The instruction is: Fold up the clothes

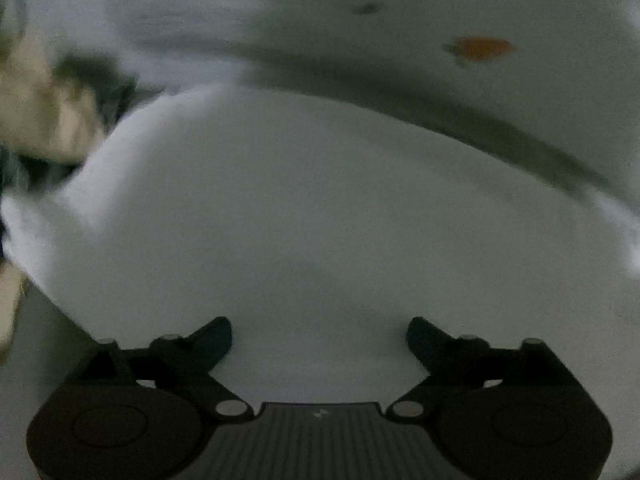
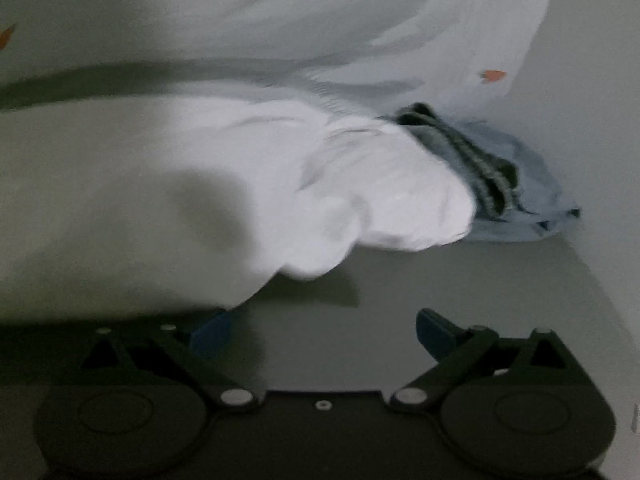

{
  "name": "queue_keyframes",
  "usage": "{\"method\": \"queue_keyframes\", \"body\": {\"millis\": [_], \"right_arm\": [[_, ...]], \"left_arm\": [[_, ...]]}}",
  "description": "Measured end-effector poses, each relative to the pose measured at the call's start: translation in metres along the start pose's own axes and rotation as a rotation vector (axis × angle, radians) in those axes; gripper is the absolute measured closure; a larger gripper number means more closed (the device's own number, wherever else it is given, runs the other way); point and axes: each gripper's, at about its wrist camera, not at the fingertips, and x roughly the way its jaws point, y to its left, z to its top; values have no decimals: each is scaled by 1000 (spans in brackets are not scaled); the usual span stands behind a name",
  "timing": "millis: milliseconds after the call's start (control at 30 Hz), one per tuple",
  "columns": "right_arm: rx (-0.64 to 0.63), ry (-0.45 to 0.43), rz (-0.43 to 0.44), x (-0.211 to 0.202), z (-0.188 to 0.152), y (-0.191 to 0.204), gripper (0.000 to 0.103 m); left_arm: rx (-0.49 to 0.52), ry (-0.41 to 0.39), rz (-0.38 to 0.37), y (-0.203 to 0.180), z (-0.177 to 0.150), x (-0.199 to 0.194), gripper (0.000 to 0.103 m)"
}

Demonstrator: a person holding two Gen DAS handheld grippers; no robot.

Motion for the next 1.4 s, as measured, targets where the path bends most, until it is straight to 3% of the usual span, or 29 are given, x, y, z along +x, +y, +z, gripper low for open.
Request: {"method": "queue_keyframes", "body": {"millis": [67,200,333,433,633,733,833,867,1000,1167,1267,1400], "right_arm": [[-43,-8,31,0,-2,14,3],[-110,-83,56,-6,14,36,3],[14,-247,69,-28,49,33,3],[84,-320,65,-35,59,35,3],[-55,-213,-6,2,38,62,3],[-70,-242,-8,-5,42,63,0],[-186,-101,-38,23,45,74,0],[-205,-91,-50,27,43,74,0],[-238,-158,-113,0,23,65,0],[-236,-164,-110,-17,-9,61,0],[-247,-150,-98,-20,-1,58,0],[-278,-99,-18,-26,11,43,0]], "left_arm": [[30,25,-7,0,1,2,0],[-7,62,-15,9,11,6,0],[16,98,14,4,17,11,0],[15,88,19,-1,13,8,0],[29,71,24,-5,9,7,0],[35,83,22,-5,12,9,0],[32,84,29,-6,13,11,0],[30,84,33,-7,13,11,0],[27,89,34,-7,14,11,0],[28,89,31,-7,13,9,0],[30,102,30,-6,15,11,0],[31,144,21,-4,22,13,0]]}}
